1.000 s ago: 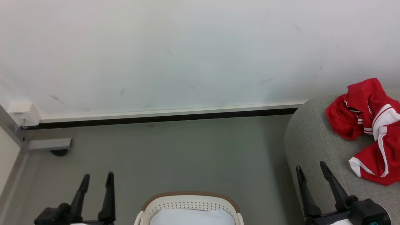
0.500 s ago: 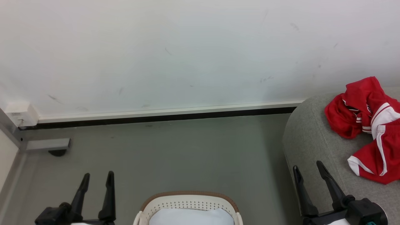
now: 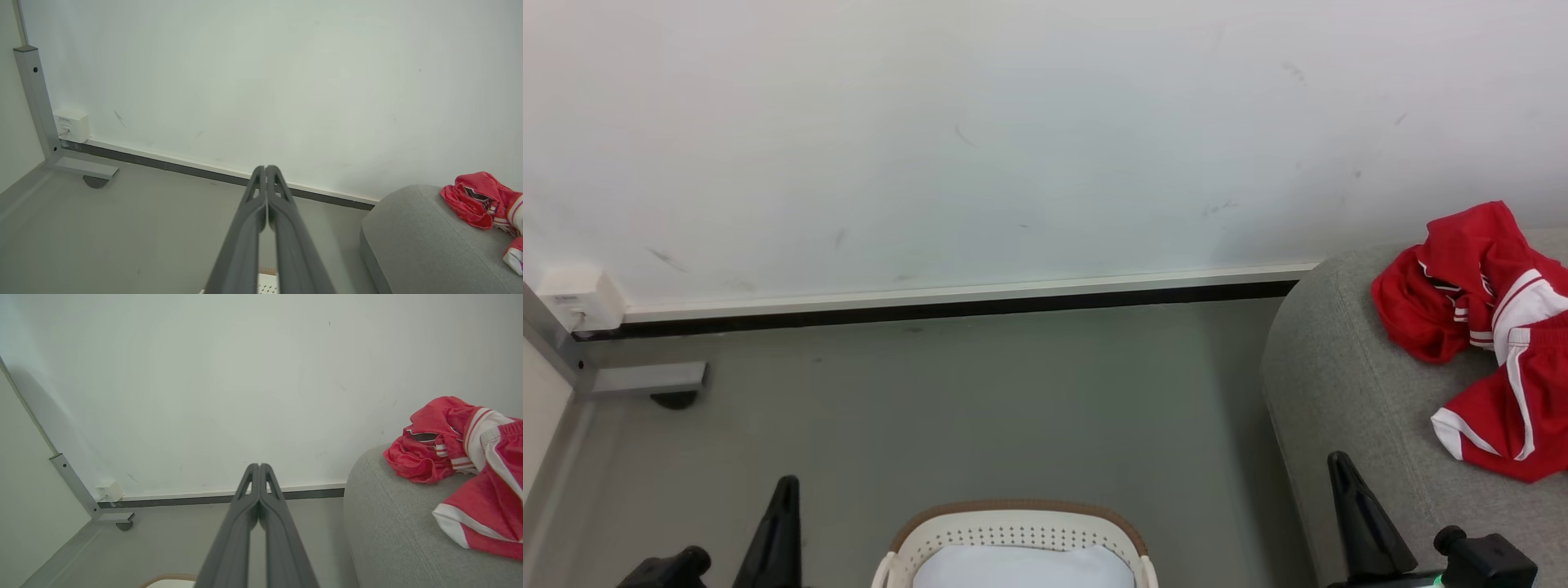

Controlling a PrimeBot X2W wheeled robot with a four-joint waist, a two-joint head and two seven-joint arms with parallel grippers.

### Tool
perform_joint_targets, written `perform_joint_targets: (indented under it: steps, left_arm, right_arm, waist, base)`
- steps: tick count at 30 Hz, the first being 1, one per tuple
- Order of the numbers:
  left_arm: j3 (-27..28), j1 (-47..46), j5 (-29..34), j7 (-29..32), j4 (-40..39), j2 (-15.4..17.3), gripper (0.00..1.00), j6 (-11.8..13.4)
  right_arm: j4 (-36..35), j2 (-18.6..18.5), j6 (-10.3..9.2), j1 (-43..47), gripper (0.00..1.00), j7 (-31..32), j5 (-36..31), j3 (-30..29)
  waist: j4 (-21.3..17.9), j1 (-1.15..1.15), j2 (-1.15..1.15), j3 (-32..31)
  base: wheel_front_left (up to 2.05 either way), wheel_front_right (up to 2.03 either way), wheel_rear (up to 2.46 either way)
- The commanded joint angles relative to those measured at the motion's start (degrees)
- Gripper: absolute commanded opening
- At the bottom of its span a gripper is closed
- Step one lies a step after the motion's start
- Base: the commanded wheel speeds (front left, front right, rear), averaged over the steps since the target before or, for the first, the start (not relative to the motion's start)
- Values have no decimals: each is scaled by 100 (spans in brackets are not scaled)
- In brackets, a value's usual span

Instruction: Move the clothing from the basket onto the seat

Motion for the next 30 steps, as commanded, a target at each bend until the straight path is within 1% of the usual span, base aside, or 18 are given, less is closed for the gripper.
perform_joint_targets:
  steps: [1, 14, 30]
  left_arm:
    - [50, -121, -274, 57, -62, 32, 0, -2]
    - [120, -225, -1513, 392, -17, -4, 0, -6]
    - [201, -344, -2806, 748, 43, -42, 0, -11]
  right_arm:
    - [-75, -35, -1, -118, 0, 47, 294, -47]
    - [11, -110, -2, -216, 0, 319, 1639, -208]
    - [78, -162, -3, -291, 0, 628, 3007, -410]
  waist:
    - [4, 0, 0, 0]
    - [20, 0, 0, 2]
    - [41, 0, 0, 3]
  base:
    - [0, 0, 0]
    - [0, 0, 0]
    - [0, 0, 0]
